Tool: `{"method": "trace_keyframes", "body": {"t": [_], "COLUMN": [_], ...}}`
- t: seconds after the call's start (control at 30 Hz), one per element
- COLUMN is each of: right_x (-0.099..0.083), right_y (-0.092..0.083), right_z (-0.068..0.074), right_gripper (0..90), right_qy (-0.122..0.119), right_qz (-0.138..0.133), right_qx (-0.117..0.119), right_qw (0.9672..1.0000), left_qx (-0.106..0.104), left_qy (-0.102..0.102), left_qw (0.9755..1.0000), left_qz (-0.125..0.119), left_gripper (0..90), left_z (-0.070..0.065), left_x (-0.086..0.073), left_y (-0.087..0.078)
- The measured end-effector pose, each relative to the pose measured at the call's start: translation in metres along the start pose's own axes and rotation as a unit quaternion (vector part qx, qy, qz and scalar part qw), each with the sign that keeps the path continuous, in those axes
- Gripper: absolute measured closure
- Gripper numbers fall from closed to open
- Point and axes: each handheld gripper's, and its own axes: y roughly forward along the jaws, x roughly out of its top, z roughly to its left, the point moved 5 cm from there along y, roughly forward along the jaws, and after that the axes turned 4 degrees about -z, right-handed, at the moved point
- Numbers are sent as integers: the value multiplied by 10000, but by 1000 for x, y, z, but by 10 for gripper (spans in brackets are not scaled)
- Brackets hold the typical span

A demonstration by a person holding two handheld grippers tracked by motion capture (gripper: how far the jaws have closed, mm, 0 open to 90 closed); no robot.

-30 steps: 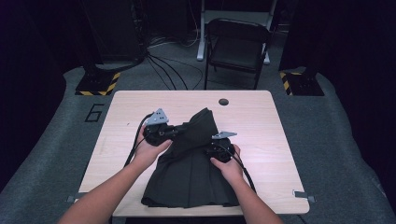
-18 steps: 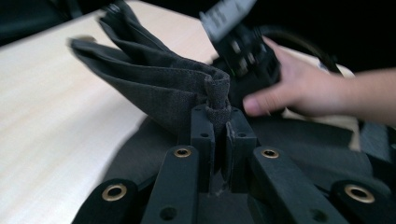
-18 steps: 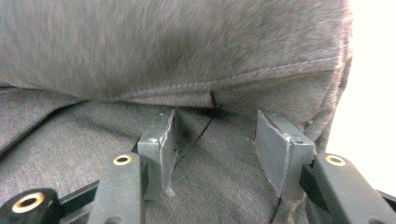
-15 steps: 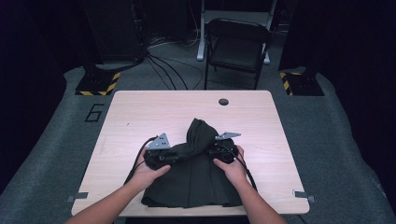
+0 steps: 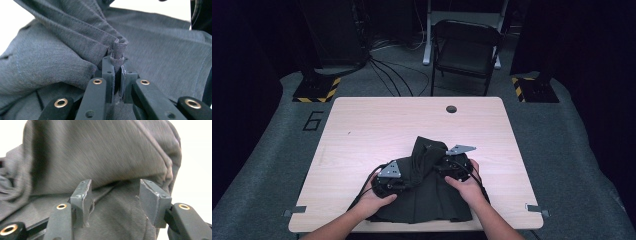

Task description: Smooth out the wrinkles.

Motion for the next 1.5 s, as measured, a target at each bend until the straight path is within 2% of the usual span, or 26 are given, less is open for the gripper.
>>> {"method": "trace_keyframes", "body": {"t": [0.1, 0.17, 0.23, 0.27, 0.47, 0.67, 0.77, 0.9, 1.0, 1.2, 1.23, 1.27, 1.33, 1.4, 1.5], "right_x": [4, 5, 6, 7, 11, 17, 18, 18, 22, 29, 30, 31, 34, 38, 43], "right_y": [-5, -7, -7, -8, -14, -15, -13, -14, -16, -15, -15, -15, -13, -11, -4], "right_z": [5, 5, 5, 5, 3, 1, 3, 5, 7, 8, 8, 8, 8, 7, 2], "right_gripper": [414, 407, 399, 393, 363, 359, 385, 394, 390, 373, 374, 375, 374, 370, 315], "right_qy": [-179, -177, -99, -75, -62, 8, 3, -98, -153, -204, -161, -197, -247, -340, -416], "right_qz": [-141, -205, -222, -210, -402, -529, -489, -472, -531, -568, -570, -585, -566, -556, -475], "right_qx": [-42, -47, 18, 43, 110, 156, 195, 153, 198, 255, 254, 261, 261, 259, 218], "right_qw": [9997, 9996, 9997, 9997, 9991, 9985, 9986, 9987, 9983, 9979, 9979, 9978, 9977, 9975, 9978], "left_qx": [-10, -9, -1, -63, -126, -15, 13, -31, -72, -162, -232, -197, -180, -198, -261], "left_qy": [39, -3, -58, -83, -192, -230, -169, -206, -103, 9, 9, 55, 127, 108, 83], "left_qw": [9999, 9997, 9998, 9997, 9996, 9996, 9998, 9997, 9998, 9997, 9995, 9995, 9994, 9994, 9993], "left_qz": [161, 260, 214, 221, 162, 134, 128, 111, 178, 204, 224, 223, 248, 256, 241], "left_gripper": [838, 837, 838, 838, 838, 832, 825, 816, 795, 696, 668, 657, 656, 656, 662], "left_z": [0, 0, 0, 1, 2, 1, 0, 0, -3, -7, -8, -9, -10, -10, -9], "left_x": [-7, -12, -14, -14, -16, -16, -16, -16, -15, -12, -12, -12, -12, -12, -13], "left_y": [5, 9, 11, 11, 11, 12, 11, 11, 10, 11, 10, 11, 11, 12, 12]}}
